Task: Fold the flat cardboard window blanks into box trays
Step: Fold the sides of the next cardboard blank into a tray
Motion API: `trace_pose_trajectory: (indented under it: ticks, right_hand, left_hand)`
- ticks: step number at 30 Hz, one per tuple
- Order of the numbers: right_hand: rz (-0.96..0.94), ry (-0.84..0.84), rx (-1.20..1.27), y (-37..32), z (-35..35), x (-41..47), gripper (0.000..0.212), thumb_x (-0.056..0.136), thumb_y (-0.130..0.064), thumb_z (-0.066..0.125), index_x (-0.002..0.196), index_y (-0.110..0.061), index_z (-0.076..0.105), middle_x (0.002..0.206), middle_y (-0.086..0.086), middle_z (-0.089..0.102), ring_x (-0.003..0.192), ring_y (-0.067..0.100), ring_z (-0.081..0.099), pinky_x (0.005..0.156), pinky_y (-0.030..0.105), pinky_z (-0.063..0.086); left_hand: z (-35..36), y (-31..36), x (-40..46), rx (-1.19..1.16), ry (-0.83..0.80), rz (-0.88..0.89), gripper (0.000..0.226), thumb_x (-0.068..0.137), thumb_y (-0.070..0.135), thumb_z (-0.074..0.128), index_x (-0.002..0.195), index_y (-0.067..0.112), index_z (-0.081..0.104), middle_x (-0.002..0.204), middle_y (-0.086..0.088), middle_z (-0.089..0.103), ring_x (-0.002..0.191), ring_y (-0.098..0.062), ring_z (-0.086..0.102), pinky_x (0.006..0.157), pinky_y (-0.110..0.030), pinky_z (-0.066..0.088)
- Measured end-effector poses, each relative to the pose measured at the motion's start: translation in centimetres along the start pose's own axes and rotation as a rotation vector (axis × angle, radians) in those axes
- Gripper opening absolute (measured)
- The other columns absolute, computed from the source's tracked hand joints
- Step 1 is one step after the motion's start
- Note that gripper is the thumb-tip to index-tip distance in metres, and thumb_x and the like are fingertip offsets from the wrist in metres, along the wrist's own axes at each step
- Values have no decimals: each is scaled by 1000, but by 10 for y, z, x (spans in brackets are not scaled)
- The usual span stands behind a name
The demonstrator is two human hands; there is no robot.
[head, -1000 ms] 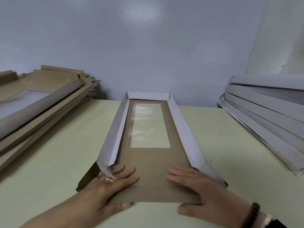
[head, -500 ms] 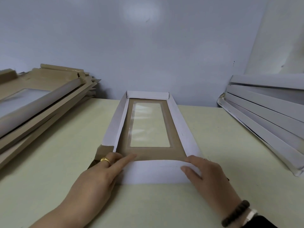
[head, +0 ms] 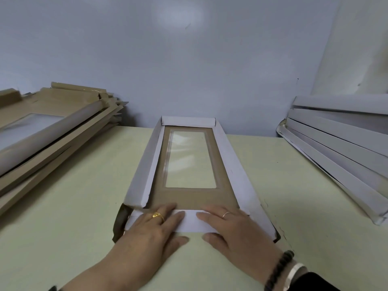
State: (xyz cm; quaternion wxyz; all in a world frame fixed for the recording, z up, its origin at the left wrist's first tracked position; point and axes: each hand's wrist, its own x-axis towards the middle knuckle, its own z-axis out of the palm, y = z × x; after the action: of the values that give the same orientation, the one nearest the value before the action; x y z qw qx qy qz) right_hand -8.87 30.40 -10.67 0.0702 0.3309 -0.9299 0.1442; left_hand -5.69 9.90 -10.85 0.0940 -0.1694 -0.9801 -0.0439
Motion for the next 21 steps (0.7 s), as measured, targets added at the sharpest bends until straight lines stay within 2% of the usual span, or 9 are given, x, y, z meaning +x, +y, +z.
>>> trace_pose_trajectory:
  ticks: [1,2,3,5,9,12,15,18,21]
  right_hand:
    - [3,-25,14,1,4,1,44,94,-45,38,138,-37,36,146,-22,27,131,-3,24,109,22,18]
    - [3,-23,22,3,5,3,46,94,-48,37,138,-39,34,146,-24,24,131,-4,21,109,22,16]
    - [5,-14,39,5,5,3,46,93,-49,38,138,-39,34,146,-25,25,131,-5,20,109,21,16]
    - [5,-19,58,11,2,3,47,92,-49,41,137,-38,36,145,-24,28,131,-5,22,109,17,16]
    - [16,29,91,24,-5,-3,44,90,-46,49,132,-35,45,136,-24,38,125,-7,28,102,7,17]
    - [40,104,119,28,-9,-6,32,90,-36,55,120,-25,60,118,-16,54,112,3,44,97,15,32]
    - [79,179,128,28,-11,-6,24,92,-32,52,99,-16,69,92,-10,56,92,8,47,82,17,38]
    - [108,196,52,26,-11,-2,26,94,-30,47,85,-13,65,80,-8,52,82,12,45,72,19,35]
    - [141,265,22,24,-10,4,22,94,-27,49,89,-14,66,75,-5,55,78,17,50,66,24,36]
  left_hand:
    - [3,0,0,-63,-43,-16,79,78,74,-6,141,38,25,150,19,11,134,5,19,105,-14,24]
    - [6,1,2,-117,-76,-21,65,86,70,7,142,41,19,150,23,5,135,5,12,107,-15,18]
    - [6,0,4,-153,-81,-29,54,91,63,20,141,42,20,149,24,7,135,4,12,107,-14,17]
    - [6,-5,4,-171,-20,-46,48,93,55,32,139,43,28,145,22,16,131,2,20,102,-11,21]
    - [1,-15,-1,-155,66,-23,52,90,62,27,131,38,46,120,15,39,110,0,38,89,-10,29]
    - [-6,-19,0,-249,166,-20,70,78,65,16,109,28,67,88,15,45,84,-2,46,75,-17,36]
    - [-10,-24,0,-269,170,-101,73,73,67,8,97,31,67,83,21,43,80,4,42,68,-13,34]
    - [-12,-22,5,-185,173,-106,58,83,57,18,86,26,66,77,14,49,74,-7,49,61,-19,34]
    - [-12,-15,10,-21,211,-102,44,88,37,29,75,20,67,62,8,51,60,-16,55,59,-18,36]
